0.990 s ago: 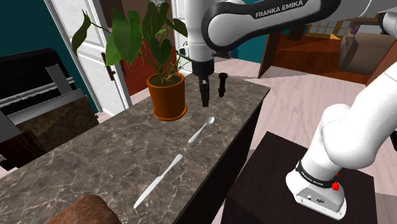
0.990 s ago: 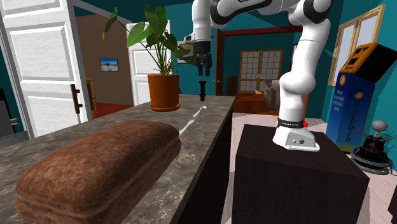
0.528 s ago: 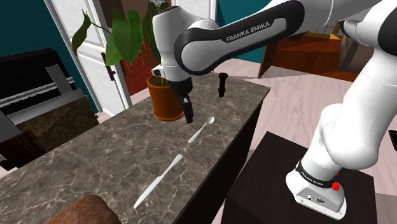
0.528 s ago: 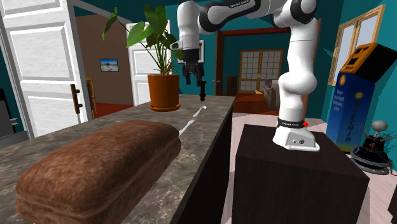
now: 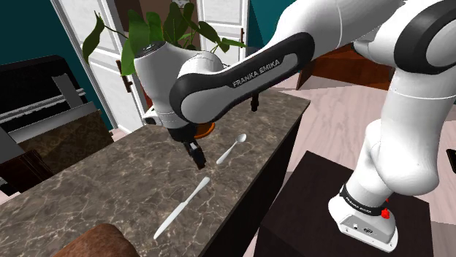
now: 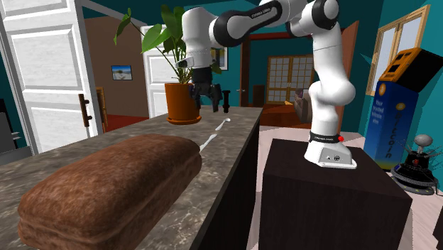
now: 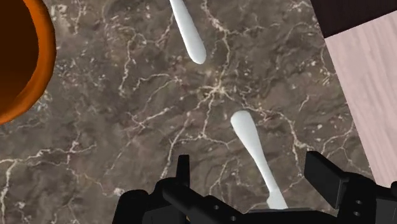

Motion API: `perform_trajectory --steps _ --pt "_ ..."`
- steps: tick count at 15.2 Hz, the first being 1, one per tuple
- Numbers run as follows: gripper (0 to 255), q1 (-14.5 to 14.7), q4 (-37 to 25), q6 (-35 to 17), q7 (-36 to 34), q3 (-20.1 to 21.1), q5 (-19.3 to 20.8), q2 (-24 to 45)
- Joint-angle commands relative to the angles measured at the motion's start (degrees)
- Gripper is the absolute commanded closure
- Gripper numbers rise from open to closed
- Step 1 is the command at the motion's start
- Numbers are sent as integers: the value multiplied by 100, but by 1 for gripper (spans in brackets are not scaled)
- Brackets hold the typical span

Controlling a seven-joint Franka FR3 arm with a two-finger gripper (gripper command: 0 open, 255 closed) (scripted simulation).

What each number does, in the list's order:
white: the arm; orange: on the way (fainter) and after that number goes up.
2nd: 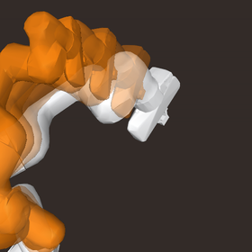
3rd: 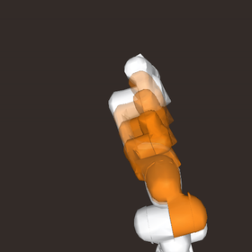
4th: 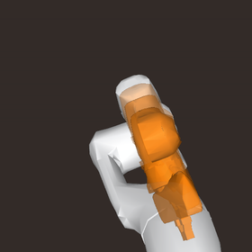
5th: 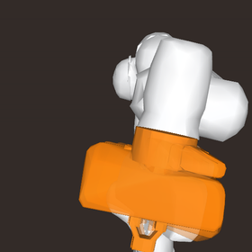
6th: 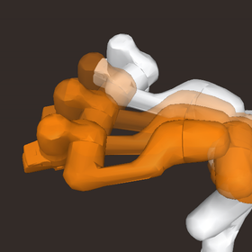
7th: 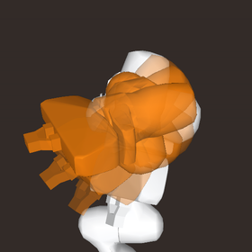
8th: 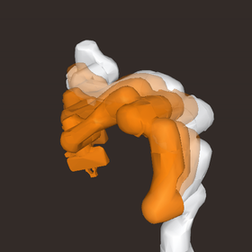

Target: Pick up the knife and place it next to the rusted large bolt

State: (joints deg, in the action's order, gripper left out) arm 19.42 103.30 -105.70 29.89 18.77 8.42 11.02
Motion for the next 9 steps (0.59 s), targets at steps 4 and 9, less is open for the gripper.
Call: perform_trajectory --steps 4,9 --pt "0 398 -457 -10 266 250 391 710" --pt "0 723 -706 -82 465 400 700 1226"
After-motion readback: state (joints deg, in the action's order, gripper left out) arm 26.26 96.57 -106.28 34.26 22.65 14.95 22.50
